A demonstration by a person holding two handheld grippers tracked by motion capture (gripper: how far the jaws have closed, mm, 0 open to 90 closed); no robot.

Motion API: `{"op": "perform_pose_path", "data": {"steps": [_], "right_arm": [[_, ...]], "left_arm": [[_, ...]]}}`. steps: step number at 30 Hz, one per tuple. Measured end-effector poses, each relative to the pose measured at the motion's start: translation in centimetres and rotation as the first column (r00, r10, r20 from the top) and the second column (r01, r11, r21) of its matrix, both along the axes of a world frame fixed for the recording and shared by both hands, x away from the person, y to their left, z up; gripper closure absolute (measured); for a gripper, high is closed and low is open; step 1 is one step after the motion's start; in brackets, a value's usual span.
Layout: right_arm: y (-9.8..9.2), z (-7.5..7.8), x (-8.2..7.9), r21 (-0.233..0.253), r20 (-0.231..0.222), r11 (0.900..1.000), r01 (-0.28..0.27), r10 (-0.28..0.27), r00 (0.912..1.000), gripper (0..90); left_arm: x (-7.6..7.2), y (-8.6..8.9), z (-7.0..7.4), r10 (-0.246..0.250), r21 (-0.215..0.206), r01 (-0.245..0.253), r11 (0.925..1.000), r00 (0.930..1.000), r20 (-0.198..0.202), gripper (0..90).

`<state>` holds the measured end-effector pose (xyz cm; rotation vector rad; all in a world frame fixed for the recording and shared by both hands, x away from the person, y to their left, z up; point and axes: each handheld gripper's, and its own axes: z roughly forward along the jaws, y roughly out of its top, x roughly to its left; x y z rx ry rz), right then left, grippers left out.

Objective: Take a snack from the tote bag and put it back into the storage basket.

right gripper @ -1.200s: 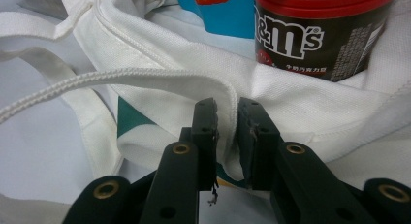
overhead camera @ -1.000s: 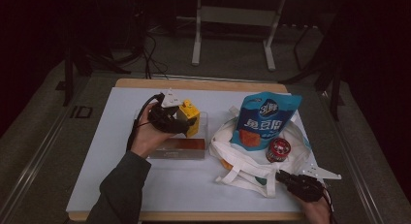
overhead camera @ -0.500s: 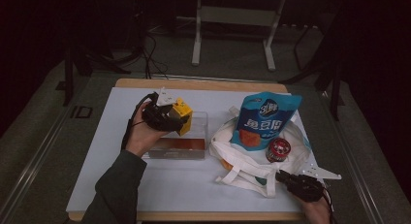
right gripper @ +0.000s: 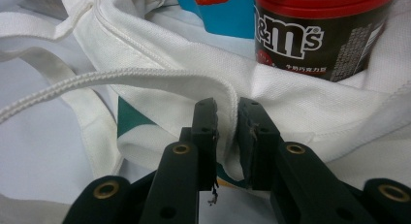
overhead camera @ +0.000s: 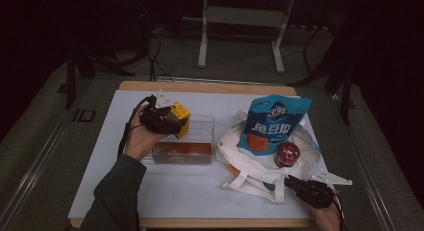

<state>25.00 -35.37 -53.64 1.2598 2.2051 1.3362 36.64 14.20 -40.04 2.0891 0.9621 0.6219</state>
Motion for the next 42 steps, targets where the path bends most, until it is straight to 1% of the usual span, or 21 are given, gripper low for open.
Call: {"op": "perform_pose_path", "data": {"steps": [1,5,8,11,14,17,20,25,29,32,34,42], "right_arm": [[0.0,0.0,0.0,0.000,0.000,1.000,0.000,0.000,1.0000,77.8],[0.0,0.0,0.0,0.001,0.000,1.000,0.000,0.000,1.0000,77.8],[0.0,0.0,0.0,0.001,0.000,1.000,0.000,0.000,1.0000,77.8],[0.0,0.0,0.0,0.001,0.000,1.000,0.000,0.000,1.0000,77.8],[0.0,0.0,0.0,0.001,0.000,1.000,0.000,0.000,1.0000,77.7],[0.0,0.0,0.0,0.001,0.000,1.000,0.000,0.000,1.0000,77.8],[0.0,0.0,0.0,0.000,0.000,1.000,0.001,-0.001,1.0000,77.8],[0.0,0.0,0.0,0.000,0.001,1.000,0.002,-0.002,1.0000,77.8],[0.0,0.0,0.0,-0.001,0.000,1.000,0.003,-0.003,1.0000,77.7],[0.0,0.0,0.0,0.000,0.000,1.000,0.003,-0.003,1.0000,77.7],[0.0,0.0,0.0,0.000,0.000,1.000,0.002,-0.002,1.0000,77.8],[0.0,0.0,0.0,0.000,0.000,1.000,0.004,-0.004,1.0000,77.8]], "left_arm": [[0.1,0.2,-0.1,0.003,0.004,-0.003,1.0000,1.0000,0.002,28.6],[0.2,0.8,-0.3,0.025,-0.005,-0.025,0.9997,0.9997,-0.003,28.6],[0.2,1.2,-0.4,0.039,0.007,-0.039,0.9992,0.9992,-0.002,28.6],[0.3,1.6,-0.6,0.051,0.008,-0.051,0.9987,0.9987,-0.002,28.5],[0.2,2.2,-1.0,0.068,0.002,-0.068,0.9977,0.9977,-0.006,28.5],[0.2,2.7,-1.6,0.088,0.011,-0.088,0.9961,0.9960,-0.012,28.5],[0.2,3.2,-2.0,0.105,0.008,-0.105,0.9944,0.9943,-0.019,28.5],[0.2,3.6,-2.6,0.116,0.027,-0.116,0.9929,0.9929,-0.026,28.5],[0.2,4.5,-3.2,0.141,0.026,-0.140,0.9898,0.9893,-0.040,28.4],[0.2,4.7,-3.7,0.157,0.036,-0.155,0.9872,0.9864,-0.048,28.4],[0.2,4.8,-4.1,0.162,0.034,-0.161,0.9864,0.9852,-0.055,28.4],[0.2,4.9,-5.1,0.170,0.048,-0.166,0.9849,0.9827,-0.074,28.3]]}}
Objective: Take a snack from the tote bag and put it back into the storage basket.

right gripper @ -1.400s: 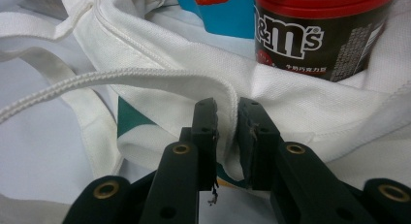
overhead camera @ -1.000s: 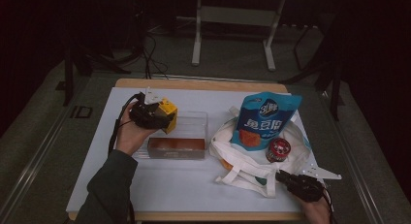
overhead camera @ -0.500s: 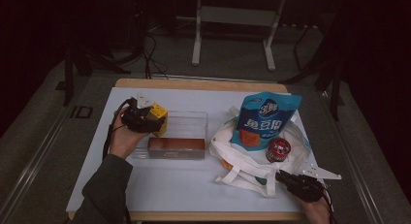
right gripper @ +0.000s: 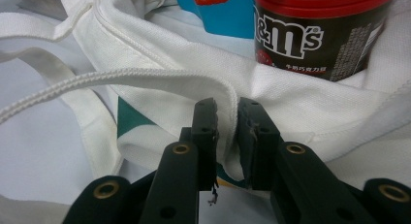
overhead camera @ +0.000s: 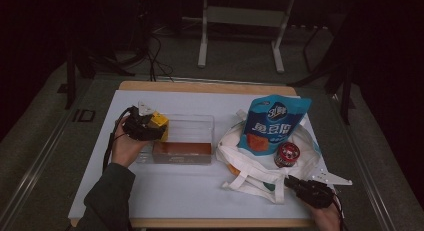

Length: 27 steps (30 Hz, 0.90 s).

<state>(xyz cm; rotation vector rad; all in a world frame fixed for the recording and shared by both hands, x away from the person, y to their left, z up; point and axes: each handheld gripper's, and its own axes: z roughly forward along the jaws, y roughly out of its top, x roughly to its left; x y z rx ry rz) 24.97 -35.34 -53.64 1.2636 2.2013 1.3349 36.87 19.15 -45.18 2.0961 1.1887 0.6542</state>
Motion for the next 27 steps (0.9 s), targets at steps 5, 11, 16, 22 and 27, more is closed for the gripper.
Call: {"op": "perform_pose_path", "data": {"steps": [5,11,16,22,27], "right_arm": [[0.0,0.0,0.0,0.001,0.000,1.000,-0.001,0.001,1.0000,77.7],[0.0,0.0,0.0,0.001,-0.001,1.000,0.000,0.000,1.0000,77.7],[0.0,0.0,0.0,0.002,-0.001,1.000,0.002,-0.002,1.0000,77.6],[0.0,0.0,0.0,0.002,-0.002,1.000,0.001,-0.001,1.0000,77.5],[0.0,0.0,0.0,0.003,-0.002,1.000,0.001,-0.001,1.0000,77.5]], "left_arm": [[-0.1,0.0,-0.6,0.001,0.008,-0.001,1.0000,0.9998,-0.018,28.2],[-0.1,0.3,-0.9,0.018,-0.007,-0.018,0.9998,0.9993,-0.032,28.0],[-0.4,0.6,-1.0,0.023,-0.012,-0.023,0.9997,0.9991,-0.035,27.8],[-1.0,0.9,-1.2,0.041,-0.016,-0.042,0.9990,0.9983,-0.040,27.6],[-1.2,0.9,-1.1,0.068,-0.020,-0.069,0.9974,0.9962,-0.055,27.5]]}}
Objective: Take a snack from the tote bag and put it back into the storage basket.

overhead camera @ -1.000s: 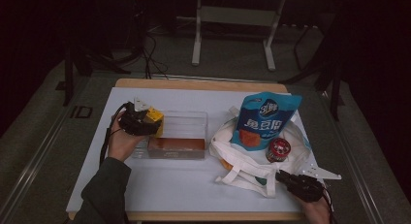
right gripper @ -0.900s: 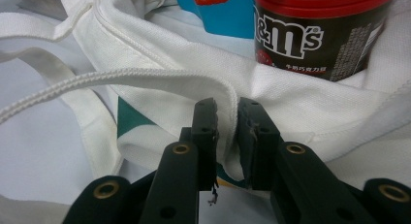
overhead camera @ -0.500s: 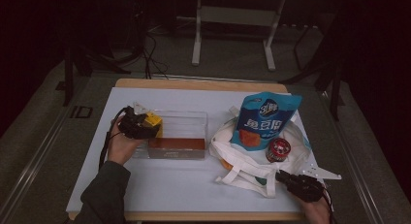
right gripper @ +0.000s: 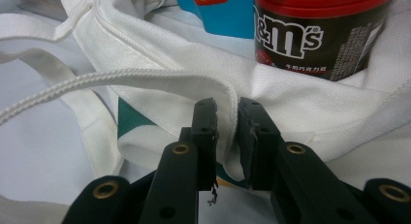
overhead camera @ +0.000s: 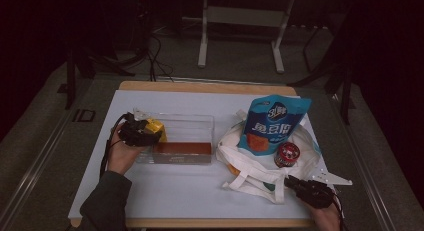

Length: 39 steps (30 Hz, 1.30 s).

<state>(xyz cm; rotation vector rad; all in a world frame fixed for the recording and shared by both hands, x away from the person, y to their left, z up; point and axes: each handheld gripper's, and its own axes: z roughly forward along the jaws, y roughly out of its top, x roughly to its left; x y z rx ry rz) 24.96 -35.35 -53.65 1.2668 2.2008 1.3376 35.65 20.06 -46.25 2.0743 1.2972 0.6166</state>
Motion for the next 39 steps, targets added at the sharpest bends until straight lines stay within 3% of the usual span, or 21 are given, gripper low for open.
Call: {"op": "perform_pose_path", "data": {"steps": [18,24,29,32,36,39], "right_arm": [[0.0,0.0,0.0,0.002,0.000,1.000,0.000,0.000,1.0000,77.5],[0.0,0.0,0.0,0.001,-0.001,1.000,0.001,-0.001,1.0000,77.4],[0.0,0.0,0.0,0.001,-0.001,1.000,0.001,-0.001,1.0000,77.3],[0.0,0.0,0.0,0.002,-0.001,1.000,0.000,0.000,1.0000,77.4],[0.0,0.0,0.0,0.002,0.000,1.000,-0.001,0.001,1.0000,77.4],[0.0,0.0,0.0,0.001,-0.001,1.000,0.000,0.000,1.0000,77.3]], "left_arm": [[-1.6,0.1,0.1,0.036,0.029,-0.036,0.9989,0.9992,-0.014,25.2],[-2.5,0.5,0.5,0.030,0.010,-0.030,0.9995,0.9995,-0.008,27.4],[-2.7,0.5,0.4,0.036,0.026,-0.036,0.9990,0.9993,0.008,27.4],[-2.7,0.5,0.3,0.067,0.055,-0.069,0.9961,0.9974,0.026,25.2],[-2.5,1.0,0.3,0.040,-0.003,-0.040,0.9992,0.9985,0.037,17.5],[-2.0,1.0,0.2,0.012,-0.018,-0.011,0.9998,0.9989,0.044,16.7]]}}
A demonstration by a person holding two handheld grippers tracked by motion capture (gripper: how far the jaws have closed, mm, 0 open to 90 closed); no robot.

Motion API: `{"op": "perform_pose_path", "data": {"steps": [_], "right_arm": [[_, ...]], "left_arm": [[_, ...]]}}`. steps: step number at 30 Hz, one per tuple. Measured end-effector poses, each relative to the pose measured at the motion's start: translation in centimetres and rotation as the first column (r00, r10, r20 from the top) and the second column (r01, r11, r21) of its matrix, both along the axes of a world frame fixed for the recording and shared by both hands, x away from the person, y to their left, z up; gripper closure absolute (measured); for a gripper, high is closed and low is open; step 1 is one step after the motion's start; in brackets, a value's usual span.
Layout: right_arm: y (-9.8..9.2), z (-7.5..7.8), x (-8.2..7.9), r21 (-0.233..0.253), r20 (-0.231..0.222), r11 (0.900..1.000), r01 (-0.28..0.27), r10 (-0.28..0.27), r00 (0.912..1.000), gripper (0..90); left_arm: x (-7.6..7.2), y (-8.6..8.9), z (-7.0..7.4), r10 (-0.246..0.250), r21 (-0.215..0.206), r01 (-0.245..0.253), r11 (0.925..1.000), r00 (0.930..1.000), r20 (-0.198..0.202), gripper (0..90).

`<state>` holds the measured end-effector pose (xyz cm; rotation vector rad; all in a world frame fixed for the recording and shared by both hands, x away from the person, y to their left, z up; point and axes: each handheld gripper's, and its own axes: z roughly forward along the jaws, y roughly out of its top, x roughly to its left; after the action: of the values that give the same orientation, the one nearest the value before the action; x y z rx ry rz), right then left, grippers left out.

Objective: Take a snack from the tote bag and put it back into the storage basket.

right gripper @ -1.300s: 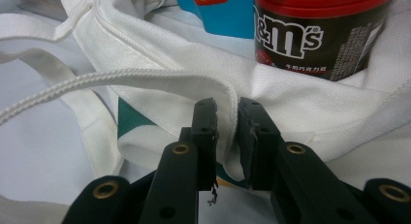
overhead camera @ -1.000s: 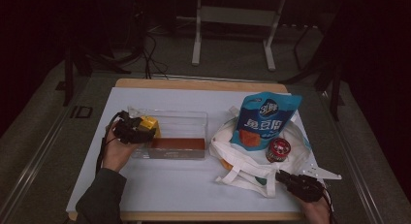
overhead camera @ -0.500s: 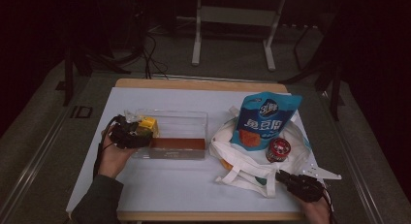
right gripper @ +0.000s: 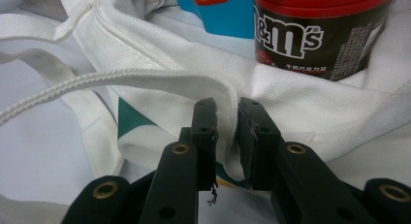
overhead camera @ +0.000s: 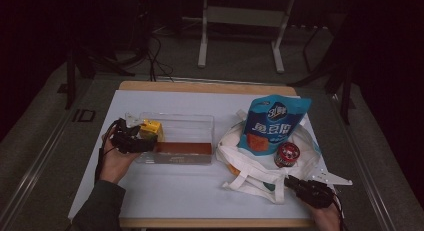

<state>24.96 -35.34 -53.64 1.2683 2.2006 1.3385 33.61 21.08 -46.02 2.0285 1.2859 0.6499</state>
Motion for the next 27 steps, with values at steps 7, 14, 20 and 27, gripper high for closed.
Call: {"op": "perform_pose_path", "data": {"steps": [7,14,20,27], "right_arm": [[0.0,0.0,0.0,0.002,0.001,1.000,-0.001,0.001,1.0000,77.3],[0.0,0.0,0.0,0.001,0.001,1.000,-0.001,0.001,1.0000,77.3],[0.0,0.0,0.0,0.002,0.001,1.000,-0.001,0.001,1.0000,77.3],[0.0,0.0,0.0,0.002,0.001,1.000,-0.001,0.001,1.0000,77.1]], "left_arm": [[0.7,-0.3,-0.7,-0.010,-0.003,0.010,0.9999,0.9998,-0.015,23.5],[0.3,-1.0,-0.6,0.043,0.013,-0.043,0.9990,0.9989,-0.018,25.5],[-0.3,-1.1,-0.4,0.059,0.024,-0.058,0.9980,0.9978,-0.032,25.4],[-0.8,-0.2,-0.5,0.033,0.022,-0.033,0.9992,0.9992,-0.023,29.6]]}}
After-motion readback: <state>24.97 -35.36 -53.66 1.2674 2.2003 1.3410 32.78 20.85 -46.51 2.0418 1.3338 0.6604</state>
